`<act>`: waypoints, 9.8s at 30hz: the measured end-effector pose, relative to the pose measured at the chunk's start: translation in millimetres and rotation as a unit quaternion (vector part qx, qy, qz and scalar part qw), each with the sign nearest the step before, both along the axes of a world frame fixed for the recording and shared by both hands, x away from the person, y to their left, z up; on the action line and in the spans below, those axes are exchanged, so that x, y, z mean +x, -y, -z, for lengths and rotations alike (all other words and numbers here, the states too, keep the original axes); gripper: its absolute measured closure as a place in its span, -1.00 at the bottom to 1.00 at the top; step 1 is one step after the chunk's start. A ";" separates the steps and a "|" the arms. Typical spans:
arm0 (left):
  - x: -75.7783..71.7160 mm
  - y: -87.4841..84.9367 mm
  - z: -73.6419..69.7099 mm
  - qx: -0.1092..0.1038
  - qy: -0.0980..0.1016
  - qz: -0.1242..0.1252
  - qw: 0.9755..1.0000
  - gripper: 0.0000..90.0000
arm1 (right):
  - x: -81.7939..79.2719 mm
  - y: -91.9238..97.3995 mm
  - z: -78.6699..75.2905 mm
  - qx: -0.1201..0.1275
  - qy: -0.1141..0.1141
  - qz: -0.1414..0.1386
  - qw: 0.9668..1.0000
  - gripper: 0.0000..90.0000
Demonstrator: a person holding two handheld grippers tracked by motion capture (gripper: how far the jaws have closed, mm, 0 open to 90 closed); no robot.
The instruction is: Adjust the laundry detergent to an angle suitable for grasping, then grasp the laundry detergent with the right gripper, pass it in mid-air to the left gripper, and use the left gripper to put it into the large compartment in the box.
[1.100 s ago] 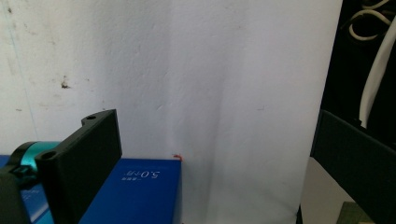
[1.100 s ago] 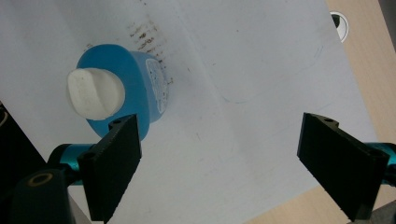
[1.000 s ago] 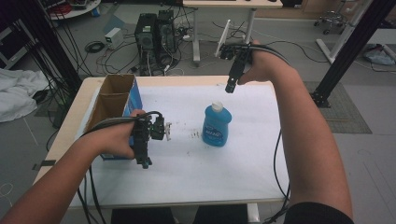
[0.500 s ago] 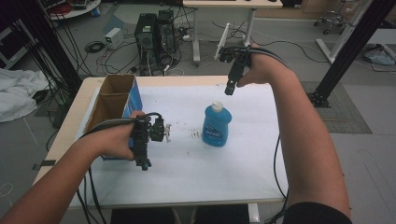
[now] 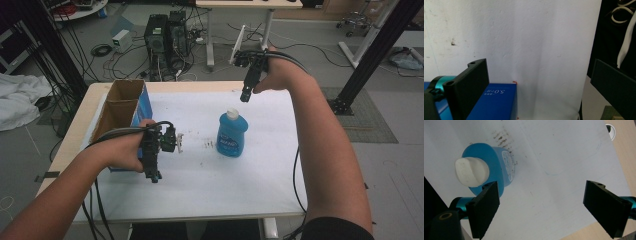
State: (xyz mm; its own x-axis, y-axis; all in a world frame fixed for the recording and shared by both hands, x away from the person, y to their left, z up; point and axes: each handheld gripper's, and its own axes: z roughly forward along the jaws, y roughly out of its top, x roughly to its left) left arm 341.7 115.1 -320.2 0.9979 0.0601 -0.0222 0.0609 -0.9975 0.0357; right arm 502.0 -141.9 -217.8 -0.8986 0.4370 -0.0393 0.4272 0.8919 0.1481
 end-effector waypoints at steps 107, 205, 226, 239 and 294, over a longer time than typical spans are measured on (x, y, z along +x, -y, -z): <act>-8.7 4.1 7.2 -0.007 -0.001 -0.003 1.000 -0.96 | -67.3 114.5 93.9 0.393 0.048 0.135 0.908 -0.72; -10.9 -7.1 10.9 -0.006 0.002 -0.016 1.000 -0.96 | -80.5 46.4 201.9 0.435 0.040 0.057 0.898 -0.70; -9.9 -10.3 12.7 -0.006 0.003 -0.019 1.000 -0.96 | -81.0 43.8 201.2 0.447 0.055 0.050 0.891 -0.41; -10.4 -11.4 12.5 -0.005 0.003 -0.021 1.000 -0.96 | -80.9 42.3 202.5 0.440 0.071 0.047 0.894 -0.27; -2.1 -4.1 -0.8 -0.003 0.014 -0.025 1.000 -0.96 | -112.8 45.9 168.9 0.438 0.132 -0.026 0.889 0.01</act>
State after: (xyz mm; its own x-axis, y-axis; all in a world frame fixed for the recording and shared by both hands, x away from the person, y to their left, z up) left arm 339.6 119.1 -319.3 0.9940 0.1092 0.0058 0.1088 -0.9931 0.0446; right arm 389.2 -187.8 -386.7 -0.9287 0.3615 0.0820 0.2348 0.4022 0.8849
